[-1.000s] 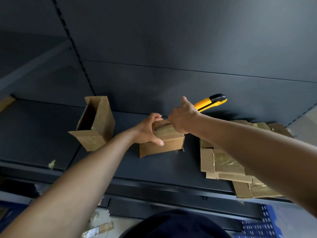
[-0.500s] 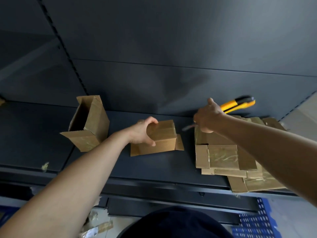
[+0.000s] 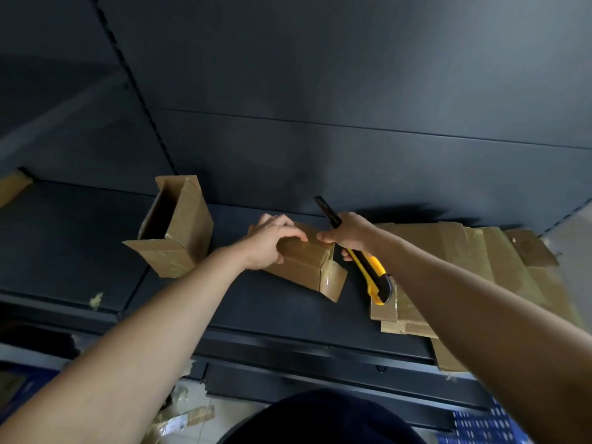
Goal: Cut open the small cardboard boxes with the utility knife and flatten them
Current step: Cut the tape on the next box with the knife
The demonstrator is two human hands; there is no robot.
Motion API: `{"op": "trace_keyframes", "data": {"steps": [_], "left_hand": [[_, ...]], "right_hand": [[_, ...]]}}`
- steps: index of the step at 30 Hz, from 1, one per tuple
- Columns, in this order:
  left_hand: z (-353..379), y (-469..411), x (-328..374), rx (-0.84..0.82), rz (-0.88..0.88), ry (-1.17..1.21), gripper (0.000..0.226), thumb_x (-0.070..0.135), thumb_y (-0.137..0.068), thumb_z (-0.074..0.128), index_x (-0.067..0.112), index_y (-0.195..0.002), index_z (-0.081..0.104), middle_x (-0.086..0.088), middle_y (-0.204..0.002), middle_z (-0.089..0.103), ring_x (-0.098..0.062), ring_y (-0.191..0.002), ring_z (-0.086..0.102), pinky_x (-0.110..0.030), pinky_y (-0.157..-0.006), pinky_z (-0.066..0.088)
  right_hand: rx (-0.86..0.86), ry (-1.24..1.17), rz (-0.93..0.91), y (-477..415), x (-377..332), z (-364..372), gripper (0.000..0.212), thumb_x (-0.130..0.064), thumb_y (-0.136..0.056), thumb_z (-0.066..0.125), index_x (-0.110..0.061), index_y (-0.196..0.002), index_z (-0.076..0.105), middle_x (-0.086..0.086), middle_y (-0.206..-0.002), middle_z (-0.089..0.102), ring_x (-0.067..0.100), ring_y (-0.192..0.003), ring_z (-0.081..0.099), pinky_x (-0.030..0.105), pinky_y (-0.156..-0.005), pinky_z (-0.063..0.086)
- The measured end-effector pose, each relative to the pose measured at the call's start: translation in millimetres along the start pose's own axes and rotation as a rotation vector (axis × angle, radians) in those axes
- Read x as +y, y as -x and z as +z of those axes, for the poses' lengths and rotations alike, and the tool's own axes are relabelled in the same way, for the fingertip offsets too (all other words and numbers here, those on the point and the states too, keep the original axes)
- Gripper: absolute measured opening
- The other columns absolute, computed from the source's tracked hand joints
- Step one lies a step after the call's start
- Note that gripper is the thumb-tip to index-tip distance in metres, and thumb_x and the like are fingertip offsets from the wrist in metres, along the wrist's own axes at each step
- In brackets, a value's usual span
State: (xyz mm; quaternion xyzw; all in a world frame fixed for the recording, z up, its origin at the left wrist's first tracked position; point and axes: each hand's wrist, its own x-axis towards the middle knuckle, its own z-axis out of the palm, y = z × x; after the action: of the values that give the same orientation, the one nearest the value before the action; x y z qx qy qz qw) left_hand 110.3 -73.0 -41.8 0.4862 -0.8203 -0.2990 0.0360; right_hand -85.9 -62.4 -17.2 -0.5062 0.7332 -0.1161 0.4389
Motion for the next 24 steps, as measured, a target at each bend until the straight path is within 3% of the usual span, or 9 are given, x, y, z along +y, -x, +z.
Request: {"op": "trace_keyframes", "data": {"steps": [5, 10, 14, 17, 20, 22, 24], "left_hand": [[2.9, 7.7, -1.7, 0.038, -0.088, -0.009, 0.065, -0.013, -0.077, 0.055, 0.044, -0.107, 0.056, 0.009, -0.118, 0.029, -0.016, -0.113, 0.025, -0.032, -0.1, 0.028], [13.0, 9.0, 6.7, 0.021, -0.167, -0.169, 0.059, -0.014, -0.07, 0.043, 0.038, -0.097, 0.037, 0.007, -0.109, 0.02, -0.018, -0.11, 0.02, -0.033, -0.084, 0.026], [14.9, 9.9, 3.5, 0.058, -0.172, -0.182, 0.052, -0.011, -0.075, 0.054, 0.035, -0.097, 0.041, 0.005, -0.114, 0.024, -0.02, -0.114, 0.025, -0.032, -0.087, 0.033], [12.9, 16.6, 2.4, 0.169, -0.212, 0.149, 0.052, -0.01, -0.076, 0.053, 0.036, -0.102, 0.054, 0.005, -0.117, 0.029, -0.018, -0.12, 0.028, -0.033, -0.102, 0.034], [8.3, 20.9, 4.7, 0.321, -0.429, 0.499, 0.045, 0.024, -0.081, 0.066, 0.029, -0.121, 0.047, 0.001, -0.129, 0.029, -0.023, -0.128, 0.029, -0.038, -0.102, 0.036], [9.6, 19.8, 9.8, 0.258, -0.615, 0.456, 0.073, 0.051, -0.075, 0.071, 0.026, -0.13, 0.03, -0.005, -0.134, 0.024, -0.027, -0.126, 0.033, -0.041, -0.1, 0.038], [11.3, 17.7, 15.8, 0.213, -0.667, 0.42, 0.087, 0.048, -0.07, 0.078, 0.024, -0.131, 0.021, -0.008, -0.133, 0.023, -0.03, -0.122, 0.039, -0.042, -0.098, 0.043]], "right_hand": [[-0.101, -0.176, 0.063, -3.3, 5.5, 13.8, 0.034, -0.026, -0.078, 0.078, -0.005, -0.096, 0.058, 0.011, -0.073, 0.056, 0.019, -0.053, 0.053, 0.032, -0.056, 0.054], [-0.103, -0.185, 0.082, -2.1, 4.2, 22.9, 0.031, -0.025, -0.079, 0.077, -0.006, -0.091, 0.056, 0.01, -0.071, 0.055, 0.022, -0.056, 0.054, 0.032, -0.053, 0.054], [-0.081, -0.228, 0.11, 0.6, 2.5, 28.3, 0.027, -0.022, -0.081, 0.076, -0.004, -0.09, 0.058, 0.01, -0.07, 0.055, 0.022, -0.054, 0.053, 0.03, -0.049, 0.051], [-0.042, -0.293, 0.165, 3.3, 6.2, 28.7, 0.024, -0.021, -0.084, 0.073, -0.001, -0.083, 0.058, 0.01, -0.061, 0.054, 0.021, -0.047, 0.051, 0.027, -0.045, 0.049], [-0.088, -0.372, 0.223, 9.1, 11.5, 29.0, 0.027, -0.023, -0.082, 0.075, -0.001, -0.09, 0.063, 0.009, -0.062, 0.055, 0.019, -0.047, 0.051, 0.024, -0.044, 0.049], [-0.122, -0.365, 0.226, 11.3, 10.4, 29.7, 0.03, -0.026, -0.08, 0.077, -0.001, -0.092, 0.065, 0.009, -0.066, 0.057, 0.018, -0.051, 0.052, 0.025, -0.046, 0.049], [-0.21, -0.298, 0.241, 13.1, 6.7, 28.5, 0.027, -0.029, -0.085, 0.072, -0.004, -0.087, 0.062, 0.008, -0.068, 0.056, 0.017, -0.055, 0.053, 0.026, -0.049, 0.049]]}}
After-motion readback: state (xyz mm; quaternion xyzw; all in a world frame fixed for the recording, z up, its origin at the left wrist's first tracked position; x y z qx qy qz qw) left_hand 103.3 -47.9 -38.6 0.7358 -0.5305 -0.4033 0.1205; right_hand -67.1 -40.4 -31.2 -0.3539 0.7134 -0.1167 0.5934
